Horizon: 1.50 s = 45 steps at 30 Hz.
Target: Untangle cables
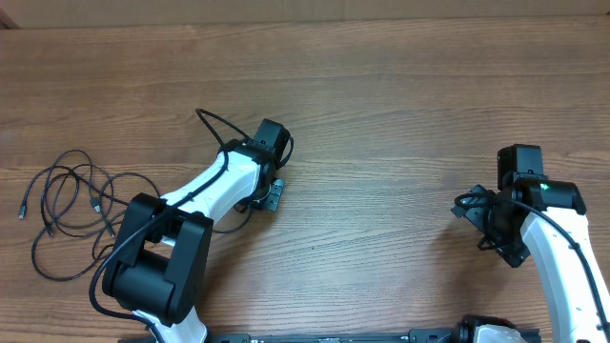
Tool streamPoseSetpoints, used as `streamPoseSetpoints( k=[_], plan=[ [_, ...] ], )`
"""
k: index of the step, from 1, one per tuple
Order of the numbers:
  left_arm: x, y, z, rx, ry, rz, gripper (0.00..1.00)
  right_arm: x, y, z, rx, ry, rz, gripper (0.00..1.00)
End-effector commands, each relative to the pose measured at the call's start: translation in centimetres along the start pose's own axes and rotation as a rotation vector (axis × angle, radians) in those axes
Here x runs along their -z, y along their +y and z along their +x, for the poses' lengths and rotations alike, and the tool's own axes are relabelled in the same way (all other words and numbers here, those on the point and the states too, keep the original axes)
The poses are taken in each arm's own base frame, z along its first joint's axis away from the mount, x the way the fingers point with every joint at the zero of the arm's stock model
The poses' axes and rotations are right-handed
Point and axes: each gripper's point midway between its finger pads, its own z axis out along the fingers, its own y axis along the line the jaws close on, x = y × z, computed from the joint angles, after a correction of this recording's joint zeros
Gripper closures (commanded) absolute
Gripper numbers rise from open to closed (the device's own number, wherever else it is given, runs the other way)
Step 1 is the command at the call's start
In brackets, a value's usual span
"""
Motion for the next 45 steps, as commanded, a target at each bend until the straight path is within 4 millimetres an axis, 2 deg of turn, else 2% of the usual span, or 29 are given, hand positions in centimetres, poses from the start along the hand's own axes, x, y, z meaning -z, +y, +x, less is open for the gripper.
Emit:
streamPoseSetpoints(
  k=[1, 4, 7, 11, 12, 13, 14, 16, 19, 22, 23, 25, 26, 27, 30, 35, 39, 42, 45],
  plan=[
    [1.5, 0.9, -1.3, 0.063, -0.026, -0.023, 0.96, 0.9, 0.2, -0.8, 0.002, -0.040, -0.010, 0.00],
    [4.0, 2.7, -3.5, 0.128, -0.082, -0.051, 0.96, 0.9, 0.2, -0.8, 0.003, -0.039, -0.010, 0.00],
    [7.4, 5.8, -5.7, 0.201, -0.144, -0.084, 0.96, 0.9, 0.2, -0.8, 0.003, -0.039, -0.010, 0.00],
    [12.3, 12.4, -7.3, 0.381, -0.222, -0.159, 0.96, 0.9, 0.2, -0.7, 0.003, -0.037, -0.009, 0.00],
    [14.3, 15.9, -7.5, 0.471, -0.252, -0.177, 0.96, 0.9, 0.2, -0.7, 0.003, -0.037, -0.009, 0.00],
    [15.2, 17.7, -7.3, 0.520, -0.264, -0.186, 0.96, 0.9, 0.2, -0.7, 0.003, -0.037, -0.009, 0.00],
    [16.1, 19.8, -7.0, 0.587, -0.275, -0.203, 0.96, 0.9, 0.2, -0.7, 0.003, -0.037, -0.009, 0.00],
    [18.4, 26.5, -4.2, 0.824, -0.284, -0.240, 0.96, 0.9, 0.2, -0.8, 0.003, -0.038, -0.009, 0.00],
    [18.7, 30.3, -1.0, 1.006, -0.257, -0.264, 0.96, 0.9, 0.2, -0.8, 0.002, -0.038, -0.010, 0.00],
    [18.1, 32.3, 3.1, 1.205, -0.178, -0.276, 0.90, 0.9, 0.2, -0.8, 0.002, -0.040, -0.010, 0.00],
    [17.9, 32.6, 4.2, 1.254, -0.156, -0.269, 0.82, 0.9, 0.2, -0.8, 0.002, -0.040, -0.010, 0.00],
    [17.6, 33.1, 5.7, 1.314, -0.124, -0.239, 0.60, 0.9, 0.2, -0.8, 0.002, -0.040, -0.011, 0.00],
    [17.3, 33.3, 6.1, 1.351, -0.121, -0.183, 0.11, 0.9, 0.2, -0.8, 0.002, -0.040, -0.010, 0.00],
    [17.3, 33.2, 6.1, 1.361, -0.122, -0.156, 0.00, 0.9, 0.2, -0.8, 0.002, -0.039, -0.010, 0.00],
    [17.1, 32.5, 5.6, 1.371, -0.124, -0.051, 0.00, 0.9, 0.2, -0.8, 0.002, -0.039, -0.010, 0.00],
    [17.1, 31.4, 4.6, 1.345, -0.128, 0.008, 0.00, 0.9, 0.2, -0.8, 0.002, -0.039, -0.010, 0.00],
    [17.2, 29.8, 3.1, 1.261, -0.137, 0.074, 0.01, 0.9, 0.2, -0.8, 0.002, -0.039, -0.011, 0.00],
    [17.5, 28.1, 0.9, 1.141, -0.174, 0.152, 0.00, 0.9, 0.2, -0.8, 0.002, -0.040, -0.011, 0.00],
    [18.2, 25.2, -2.2, 0.946, -0.233, 0.263, 0.00, 0.9, 0.6, -0.7, 0.003, -0.032, -0.031, 0.00]
  ],
)
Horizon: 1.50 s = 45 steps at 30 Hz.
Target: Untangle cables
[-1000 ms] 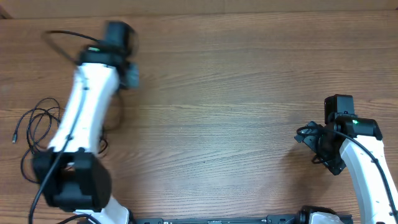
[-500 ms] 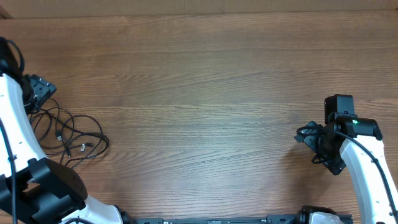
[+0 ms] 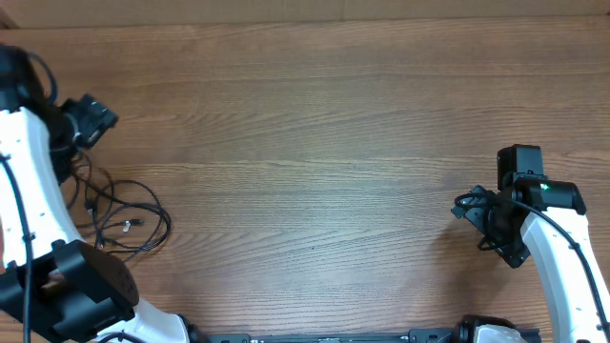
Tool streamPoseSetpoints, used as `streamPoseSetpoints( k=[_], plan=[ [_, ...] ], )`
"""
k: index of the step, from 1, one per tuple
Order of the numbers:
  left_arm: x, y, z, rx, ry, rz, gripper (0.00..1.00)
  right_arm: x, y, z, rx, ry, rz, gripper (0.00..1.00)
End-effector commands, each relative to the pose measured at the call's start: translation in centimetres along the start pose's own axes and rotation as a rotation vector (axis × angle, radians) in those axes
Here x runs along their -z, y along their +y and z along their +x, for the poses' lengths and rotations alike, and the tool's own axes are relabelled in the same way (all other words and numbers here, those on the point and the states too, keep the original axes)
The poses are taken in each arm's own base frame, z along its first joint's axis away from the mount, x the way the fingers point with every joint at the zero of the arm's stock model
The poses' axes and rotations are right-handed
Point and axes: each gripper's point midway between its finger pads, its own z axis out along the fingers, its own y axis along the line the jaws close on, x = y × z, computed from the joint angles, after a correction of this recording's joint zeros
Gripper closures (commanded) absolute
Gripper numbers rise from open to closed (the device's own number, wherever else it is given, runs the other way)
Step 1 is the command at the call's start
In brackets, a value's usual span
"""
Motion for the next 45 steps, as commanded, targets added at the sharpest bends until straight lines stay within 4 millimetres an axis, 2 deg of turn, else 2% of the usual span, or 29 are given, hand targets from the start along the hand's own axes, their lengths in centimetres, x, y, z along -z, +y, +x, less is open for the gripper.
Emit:
streamPoseSetpoints(
  k=[1, 3, 7, 10, 13, 19, 26, 32, 35, 37, 42, 45],
  plan=[
    [1.6, -6.9, 2.8, -0.326, 0.031, 0.248, 0.00, 0.9, 1.2, -0.5, 0.006, -0.019, -0.063, 0.00],
    [1.9, -9.4, 4.4, -0.452, 0.046, 0.317, 0.00, 1.0, 2.3, -0.3, 0.034, 0.001, -0.121, 0.00],
    [2.1, -13.4, 7.9, -0.676, 0.060, 0.384, 0.01, 1.9, 6.1, 0.7, 0.231, 0.048, -0.337, 0.00],
    [2.0, -15.1, 10.2, -0.778, 0.064, 0.367, 0.01, 2.9, 8.5, 1.7, 0.352, 0.060, -0.466, 0.00],
    [1.7, -15.6, 11.7, -0.831, 0.067, 0.307, 0.00, 3.4, 9.8, 2.5, 0.448, 0.056, -0.516, 0.00],
    [1.5, -14.2, 15.1, -0.812, 0.159, 0.176, 0.01, 4.6, 11.5, 3.4, 0.563, 0.035, -0.515, 0.00],
    [2.1, -12.0, 18.5, -0.812, 0.299, 0.097, 0.00, 7.8, 11.6, 1.5, 0.646, -0.042, -0.429, 0.00],
    [2.5, -10.1, 19.7, -0.820, 0.370, 0.034, 0.00, 9.7, 10.4, 0.3, 0.635, -0.087, -0.352, 0.00],
    [2.9, -8.7, 20.2, -0.819, 0.410, -0.018, 0.00, 9.9, 9.4, 0.5, 0.620, -0.088, -0.321, 0.00],
    [3.0, -8.5, 20.4, -0.824, 0.414, -0.023, 0.01, 10.4, 9.0, 0.7, 0.620, -0.099, -0.324, 0.00],
    [3.4, -7.8, 21.9, -0.853, 0.411, -0.022, 0.01, 12.6, 7.6, 1.5, 0.589, -0.169, -0.372, 0.00],
    [3.6, -7.9, 22.4, -0.867, 0.340, 0.029, 0.00, 14.0, 6.6, 2.0, 0.579, -0.258, -0.422, 0.00]
  ],
)
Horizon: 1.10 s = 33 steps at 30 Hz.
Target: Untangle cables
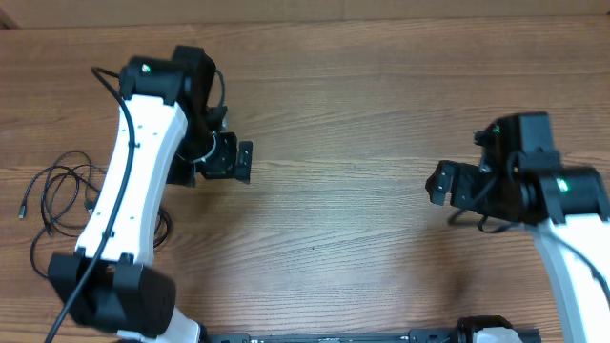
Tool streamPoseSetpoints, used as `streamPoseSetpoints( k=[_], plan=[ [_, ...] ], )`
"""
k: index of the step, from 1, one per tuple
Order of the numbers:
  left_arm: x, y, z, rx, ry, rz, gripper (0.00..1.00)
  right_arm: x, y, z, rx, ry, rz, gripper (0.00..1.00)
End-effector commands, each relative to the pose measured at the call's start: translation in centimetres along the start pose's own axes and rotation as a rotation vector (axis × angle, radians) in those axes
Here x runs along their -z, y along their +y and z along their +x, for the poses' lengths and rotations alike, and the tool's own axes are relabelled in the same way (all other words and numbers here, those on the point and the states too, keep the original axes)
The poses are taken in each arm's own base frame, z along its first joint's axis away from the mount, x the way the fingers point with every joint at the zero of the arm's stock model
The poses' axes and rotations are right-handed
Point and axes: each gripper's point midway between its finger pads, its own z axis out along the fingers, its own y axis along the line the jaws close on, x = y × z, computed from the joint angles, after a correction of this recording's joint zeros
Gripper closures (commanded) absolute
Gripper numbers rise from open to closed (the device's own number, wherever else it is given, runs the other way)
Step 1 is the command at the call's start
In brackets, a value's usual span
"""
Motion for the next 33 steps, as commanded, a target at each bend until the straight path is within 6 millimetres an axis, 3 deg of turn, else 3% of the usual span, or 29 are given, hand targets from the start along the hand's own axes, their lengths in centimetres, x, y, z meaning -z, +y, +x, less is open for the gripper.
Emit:
streamPoseSetpoints(
  k=[1, 11, 16, 22, 27, 33],
  plan=[
    [1.2, -0.6, 1.4, -0.015, -0.118, 0.007, 0.00, 2.5, -0.3, 0.7, 0.005, -0.141, -0.014, 0.00],
    [5.5, -0.3, 3.1, -0.053, -0.789, 0.066, 0.00, 8.5, -0.8, 3.1, 0.019, -0.487, -0.086, 0.00],
    [7.2, 0.1, 4.8, -0.059, -0.961, 0.099, 0.01, 8.8, -0.7, 3.0, 0.020, -0.500, -0.091, 0.00],
    [6.6, 0.6, 6.6, -0.057, -0.934, 0.092, 0.01, 8.7, -0.8, 3.1, 0.020, -0.496, -0.089, 0.00],
    [5.2, 1.0, 7.1, -0.052, -0.867, 0.073, 0.00, 8.7, -0.7, 3.1, 0.020, -0.496, -0.090, 0.00],
    [5.0, 1.0, 7.3, -0.052, -0.857, 0.070, 0.01, 8.7, -0.8, 3.1, 0.020, -0.496, -0.089, 0.00]
  ],
)
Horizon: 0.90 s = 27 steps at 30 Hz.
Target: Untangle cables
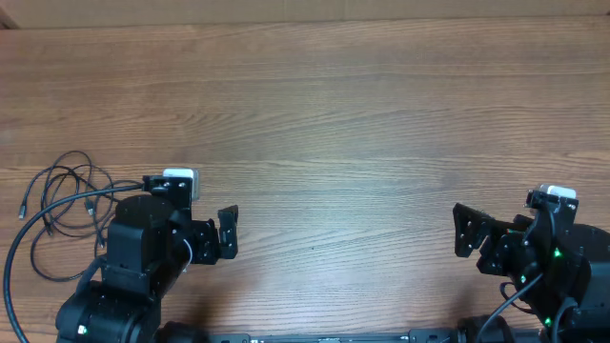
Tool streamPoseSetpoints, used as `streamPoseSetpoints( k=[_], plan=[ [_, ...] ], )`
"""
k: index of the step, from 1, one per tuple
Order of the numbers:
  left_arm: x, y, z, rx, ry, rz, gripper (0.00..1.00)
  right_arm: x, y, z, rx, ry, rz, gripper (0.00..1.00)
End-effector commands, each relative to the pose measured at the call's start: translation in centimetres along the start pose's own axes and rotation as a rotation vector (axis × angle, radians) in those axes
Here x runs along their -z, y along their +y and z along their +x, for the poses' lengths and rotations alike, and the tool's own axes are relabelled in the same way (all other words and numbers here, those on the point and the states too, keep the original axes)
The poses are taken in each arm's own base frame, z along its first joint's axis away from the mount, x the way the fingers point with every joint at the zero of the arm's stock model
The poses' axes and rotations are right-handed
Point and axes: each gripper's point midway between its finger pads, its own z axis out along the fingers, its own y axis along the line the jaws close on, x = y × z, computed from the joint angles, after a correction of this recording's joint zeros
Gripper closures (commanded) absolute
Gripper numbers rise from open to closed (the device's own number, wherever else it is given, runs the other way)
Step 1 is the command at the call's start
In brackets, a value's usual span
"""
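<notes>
A tangle of thin black cables (pixel 59 202) lies on the wooden table (pixel 334 105) at the left, its loops overlapping, with a plug end near the left edge. My left gripper (pixel 227 233) sits to the right of the tangle, near the front edge. It points right, open, with nothing between its fingers. My right gripper (pixel 463 232) is at the front right, points left, and is also open and holds nothing. Part of the tangle runs under the left arm (pixel 143 248) and is hidden there.
The arm bases fill the front corners. The table's back edge (pixel 305 23) runs along the top of the view. No other objects show.
The left arm was stretched out, gripper at mid-left of the table; now it is drawn back to the front left. The right arm has also drawn back toward the front right.
First the left gripper was near the table's middle, right of the tangle, with the right arm folded. Then the left arm was at the far left over the cables. Later both arms reached inward. Now both are back at the front, open, and the cables are still tangled.
</notes>
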Motion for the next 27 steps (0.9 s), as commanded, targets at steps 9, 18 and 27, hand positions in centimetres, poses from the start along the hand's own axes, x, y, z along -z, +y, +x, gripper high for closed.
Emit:
streamPoseSetpoints(
  k=[9, 18, 27],
  plan=[
    [-0.2, 0.2, 0.3, 0.011, 0.007, -0.014, 0.00, -0.1, -0.2, -0.1, 0.006, -0.005, 0.013, 0.00],
    [-0.2, 0.2, 0.3, 0.011, 0.007, -0.014, 0.01, 0.0, -1.1, -0.5, 0.032, -0.031, 0.068, 0.00],
    [-0.2, 0.2, 0.3, 0.011, 0.007, -0.014, 0.01, 1.1, -0.2, -3.9, 0.071, -0.211, 0.031, 0.00]
  ],
)
